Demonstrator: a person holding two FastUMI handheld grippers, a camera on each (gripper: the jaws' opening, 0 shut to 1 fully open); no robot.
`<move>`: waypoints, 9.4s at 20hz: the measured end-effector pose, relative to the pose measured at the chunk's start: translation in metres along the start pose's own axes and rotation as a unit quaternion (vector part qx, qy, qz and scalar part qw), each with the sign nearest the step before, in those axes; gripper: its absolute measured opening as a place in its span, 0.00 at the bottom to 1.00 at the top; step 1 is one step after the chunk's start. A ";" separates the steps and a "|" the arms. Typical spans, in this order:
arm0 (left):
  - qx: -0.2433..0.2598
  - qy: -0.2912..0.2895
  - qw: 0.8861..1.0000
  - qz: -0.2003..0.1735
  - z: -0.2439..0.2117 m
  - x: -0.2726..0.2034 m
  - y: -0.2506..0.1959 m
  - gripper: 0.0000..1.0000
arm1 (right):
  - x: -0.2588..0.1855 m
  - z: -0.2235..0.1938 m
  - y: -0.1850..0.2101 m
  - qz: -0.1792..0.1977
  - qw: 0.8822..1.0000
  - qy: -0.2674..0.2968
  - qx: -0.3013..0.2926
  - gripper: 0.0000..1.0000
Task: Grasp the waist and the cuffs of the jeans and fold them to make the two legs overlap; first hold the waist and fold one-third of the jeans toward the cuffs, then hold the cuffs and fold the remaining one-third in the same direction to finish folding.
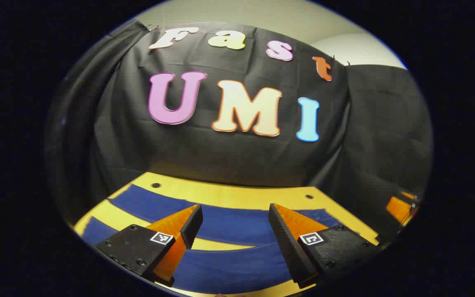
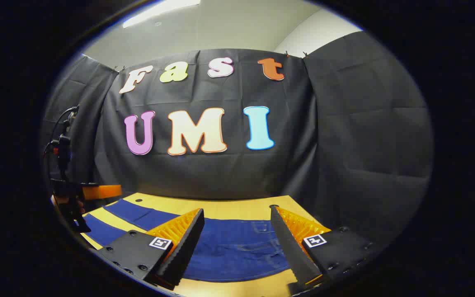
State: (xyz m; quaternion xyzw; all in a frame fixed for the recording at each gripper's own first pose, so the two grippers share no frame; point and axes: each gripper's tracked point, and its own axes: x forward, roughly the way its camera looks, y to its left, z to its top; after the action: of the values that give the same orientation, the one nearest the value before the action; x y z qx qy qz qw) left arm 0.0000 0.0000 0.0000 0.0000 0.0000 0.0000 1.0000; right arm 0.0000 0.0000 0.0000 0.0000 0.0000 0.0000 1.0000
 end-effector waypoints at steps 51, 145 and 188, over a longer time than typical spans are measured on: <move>0.312 0.508 0.759 -0.261 -0.242 -0.136 0.212 0.83 | -0.010 -0.106 0.075 0.048 0.975 0.183 -0.121 0.99; 0.113 0.356 0.926 0.045 -0.104 0.182 0.229 0.95 | 0.243 -0.273 -0.204 -0.032 0.873 0.468 0.130 0.97; -0.032 0.327 0.943 0.061 -0.083 0.204 0.251 0.93 | 0.157 -0.039 -0.099 0.118 0.938 0.252 0.206 0.02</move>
State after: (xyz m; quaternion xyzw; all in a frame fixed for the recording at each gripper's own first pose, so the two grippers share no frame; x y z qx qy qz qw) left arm 0.2038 0.2510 -0.0834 -0.0318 0.3266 0.0606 0.9427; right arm 0.1566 -0.0987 -0.0386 0.2056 0.2520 0.1181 0.9382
